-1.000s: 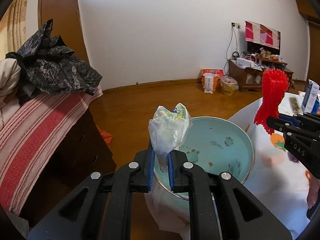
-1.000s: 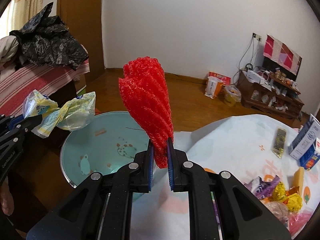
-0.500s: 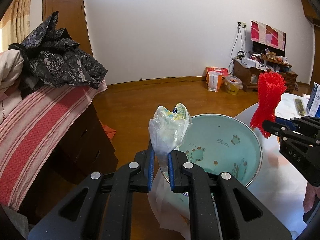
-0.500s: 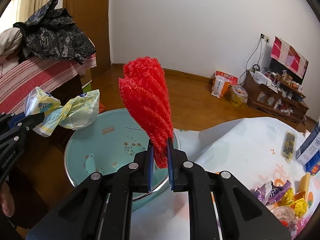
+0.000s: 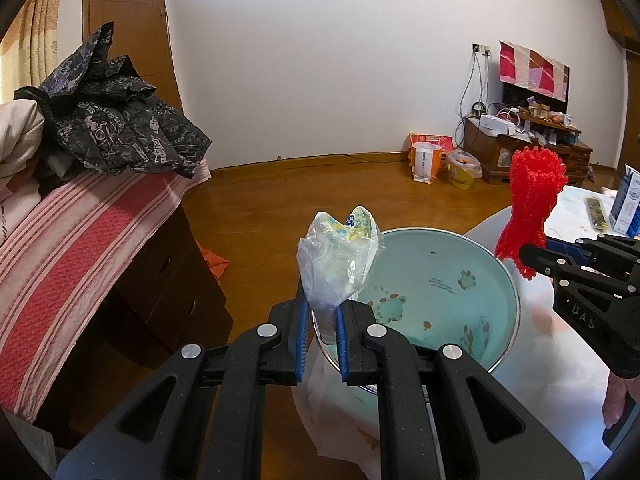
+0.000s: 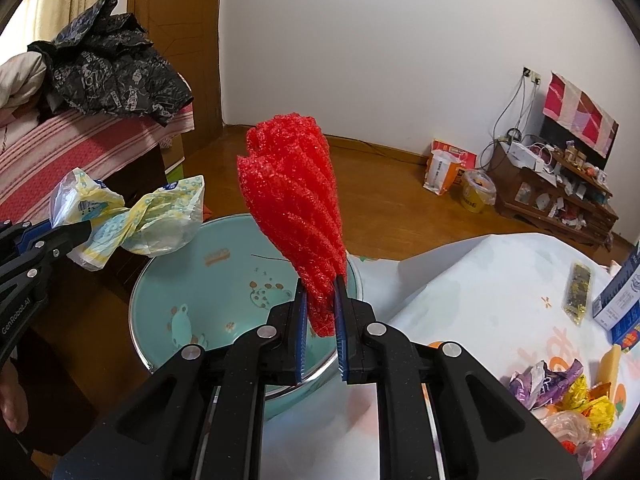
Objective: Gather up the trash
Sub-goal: 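Carry the red mesh net and clear bag over the teal bin with both grippers, then open both grippers to drop the net and bag into the teal bin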
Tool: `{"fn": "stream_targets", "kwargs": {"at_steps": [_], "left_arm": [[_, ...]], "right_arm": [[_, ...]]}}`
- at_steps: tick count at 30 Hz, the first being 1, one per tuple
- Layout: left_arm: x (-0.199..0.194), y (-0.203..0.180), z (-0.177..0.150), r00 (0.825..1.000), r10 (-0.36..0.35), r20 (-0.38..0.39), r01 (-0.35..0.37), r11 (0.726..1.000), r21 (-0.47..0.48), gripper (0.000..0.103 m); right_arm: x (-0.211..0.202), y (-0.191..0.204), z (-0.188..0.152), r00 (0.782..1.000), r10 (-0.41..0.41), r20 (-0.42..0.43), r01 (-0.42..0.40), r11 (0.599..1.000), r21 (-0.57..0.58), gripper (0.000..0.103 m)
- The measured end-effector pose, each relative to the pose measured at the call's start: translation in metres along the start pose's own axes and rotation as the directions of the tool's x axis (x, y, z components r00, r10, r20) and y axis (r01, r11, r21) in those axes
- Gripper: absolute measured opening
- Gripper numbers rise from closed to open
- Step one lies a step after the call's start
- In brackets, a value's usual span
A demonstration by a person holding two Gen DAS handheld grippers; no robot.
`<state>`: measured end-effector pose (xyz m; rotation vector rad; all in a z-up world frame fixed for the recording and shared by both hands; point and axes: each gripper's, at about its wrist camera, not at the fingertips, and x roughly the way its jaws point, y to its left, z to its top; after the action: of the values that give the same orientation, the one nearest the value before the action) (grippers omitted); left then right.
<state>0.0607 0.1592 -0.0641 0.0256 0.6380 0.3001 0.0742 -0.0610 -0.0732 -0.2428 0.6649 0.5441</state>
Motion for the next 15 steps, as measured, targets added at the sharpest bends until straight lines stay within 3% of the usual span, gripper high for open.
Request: {"fn": "stream_targets", "kwargs": {"at_steps": [7, 9, 13, 15], "left_arm": [[0.004, -0.007, -0.003, 0.999, -0.036, -0.013, 0.036, 0.999, 0.018, 0.015], [0.004, -0.01, -0.004, 0.999, -0.044, -0.018, 0.044, 0.999, 0.025, 0.029], [0.002, -0.017, -0.006, 0.998, -0.054, -0.018, 0.054, 0.998, 0.043, 0.038], [0.001, -0.018, -0.007, 0.999, -0.051, -0.015, 0.052, 0.998, 0.047, 0.044]], "right_arm": [[0.004, 0.005, 0.0, 1.0, 0.013, -0.018, -0.013, 1.0, -0.013, 0.015], [0.006, 0.007, -0.001, 1.0, 0.018, -0.024, -0.018, 1.0, -0.021, 0.024], [0.009, 0.009, -0.003, 0.999, 0.031, -0.039, -0.032, 0.999, -0.027, 0.042], [0.009, 0.009, -0.004, 0.999, 0.03, -0.036, -0.031, 0.999, -0.024, 0.045]]}}
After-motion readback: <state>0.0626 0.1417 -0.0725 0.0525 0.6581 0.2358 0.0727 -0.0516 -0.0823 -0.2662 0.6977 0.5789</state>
